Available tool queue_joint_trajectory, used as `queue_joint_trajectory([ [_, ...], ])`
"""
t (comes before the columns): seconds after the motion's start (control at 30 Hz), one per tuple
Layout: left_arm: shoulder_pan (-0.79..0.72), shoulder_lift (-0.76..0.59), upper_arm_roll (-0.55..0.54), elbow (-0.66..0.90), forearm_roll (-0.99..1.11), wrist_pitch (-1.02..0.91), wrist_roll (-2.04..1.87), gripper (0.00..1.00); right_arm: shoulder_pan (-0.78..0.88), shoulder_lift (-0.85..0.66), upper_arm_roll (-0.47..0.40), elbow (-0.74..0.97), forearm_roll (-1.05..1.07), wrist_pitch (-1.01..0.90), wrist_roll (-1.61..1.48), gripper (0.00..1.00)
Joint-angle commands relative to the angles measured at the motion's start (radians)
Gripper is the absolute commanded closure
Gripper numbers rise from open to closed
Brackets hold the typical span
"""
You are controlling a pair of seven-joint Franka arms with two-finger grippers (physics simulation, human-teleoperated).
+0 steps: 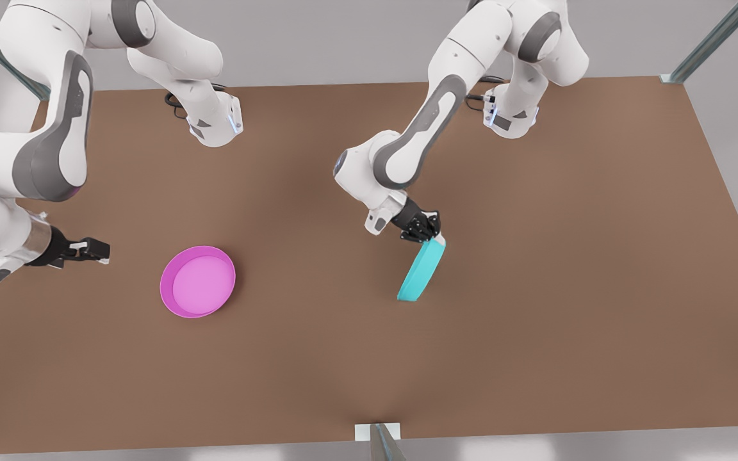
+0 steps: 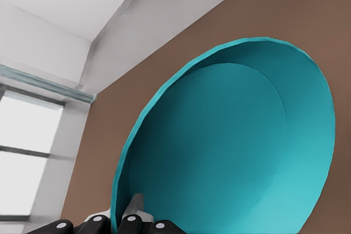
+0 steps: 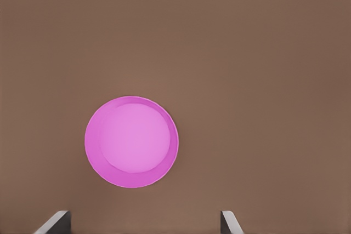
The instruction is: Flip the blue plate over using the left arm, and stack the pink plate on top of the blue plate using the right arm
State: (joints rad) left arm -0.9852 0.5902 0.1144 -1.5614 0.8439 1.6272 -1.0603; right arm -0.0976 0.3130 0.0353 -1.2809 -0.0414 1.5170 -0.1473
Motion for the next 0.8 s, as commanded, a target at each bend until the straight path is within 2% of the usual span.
queue_joint_trajectory([
  [0.0,-0.004,0.0,0.001,0.0,0.046,-0.01,-0.015,0.79,-0.001,0.0,0.0,0.0,0.0,0.0,0.0,0.0],
  [0.33,-0.109,0.066,0.001,-0.002,0.23,-0.084,-0.225,0.79,-0.016,-0.002,0.0,0.003,0.002,-0.003,-0.021,0.0],
  [0.77,-0.182,0.169,0.001,-0.003,0.29,-0.138,-0.395,0.79,-0.013,0.006,0.0,0.003,-0.003,0.0,-0.014,0.0],
])
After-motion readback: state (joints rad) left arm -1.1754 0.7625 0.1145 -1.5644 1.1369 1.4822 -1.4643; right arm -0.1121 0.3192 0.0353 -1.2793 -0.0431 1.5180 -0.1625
